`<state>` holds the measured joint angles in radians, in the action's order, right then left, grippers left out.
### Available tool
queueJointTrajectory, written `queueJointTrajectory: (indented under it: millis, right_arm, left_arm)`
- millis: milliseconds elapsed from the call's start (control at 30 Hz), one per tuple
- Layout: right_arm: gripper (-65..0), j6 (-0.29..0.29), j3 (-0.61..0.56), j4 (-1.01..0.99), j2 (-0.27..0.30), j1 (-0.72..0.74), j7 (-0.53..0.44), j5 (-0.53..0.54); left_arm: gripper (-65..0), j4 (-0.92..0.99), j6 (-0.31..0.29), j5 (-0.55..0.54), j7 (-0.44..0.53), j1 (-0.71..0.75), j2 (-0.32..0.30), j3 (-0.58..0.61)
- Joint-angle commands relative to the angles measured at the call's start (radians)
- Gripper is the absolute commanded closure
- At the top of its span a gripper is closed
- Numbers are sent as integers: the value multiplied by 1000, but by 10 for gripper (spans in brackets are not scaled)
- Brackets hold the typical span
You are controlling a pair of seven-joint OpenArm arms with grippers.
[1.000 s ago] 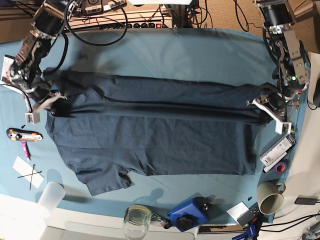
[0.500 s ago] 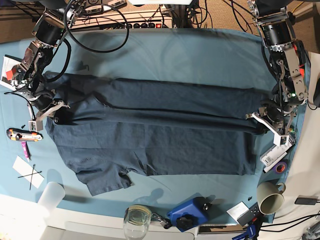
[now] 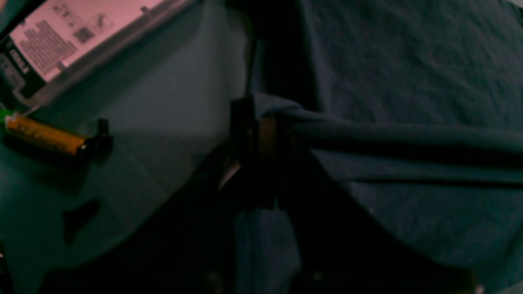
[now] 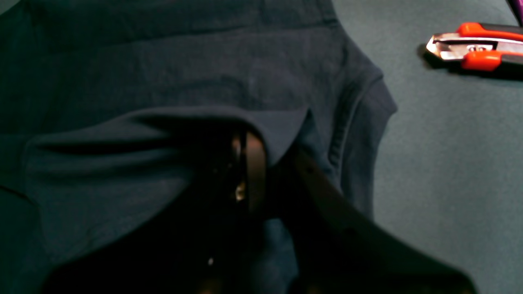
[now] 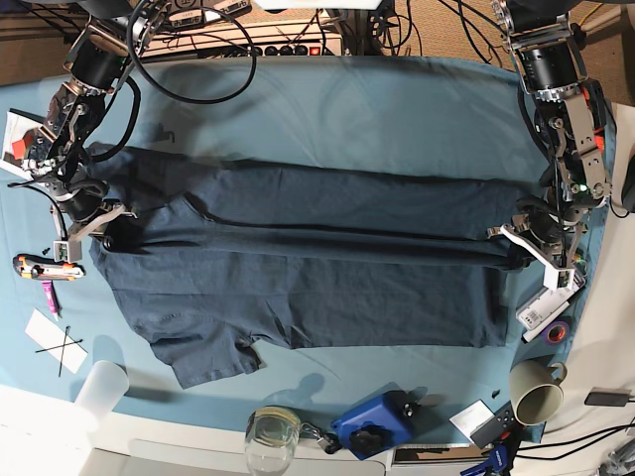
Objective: Fold the T-shirt properly
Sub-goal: 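Open both grippers and raise them off the folded shirt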
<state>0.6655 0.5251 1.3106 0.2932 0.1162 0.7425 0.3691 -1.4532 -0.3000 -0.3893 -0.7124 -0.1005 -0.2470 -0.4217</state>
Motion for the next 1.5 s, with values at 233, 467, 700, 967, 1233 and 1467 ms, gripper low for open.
queueJointTrajectory:
  millis: [233,467,700,967,1233,1467]
  right_arm:
    - [0,-8,5,16,20,48,-31,11]
    - [-127,33,5,17,21,48,-37,12]
    - [-160,33,7,21,42,50,31,93]
    - [-159,33,74,195,53,50,203,251]
    - [-159,33,189,244,54,49,335,348]
    - [-181,33,261,244,55,16,377,385]
  left_arm:
    - [0,-14,3,-7,33,-25,-13,-6]
    - [-243,-14,-87,-7,33,-54,-14,-6]
    - [-281,-15,-86,-8,-96,-128,-14,-6]
    - [-281,-79,-64,-203,-314,-147,-50,-40]
    - [-281,-124,-118,-350,-394,-47,-53,-202]
    - [-281,-233,-147,-435,-423,116,-53,-278]
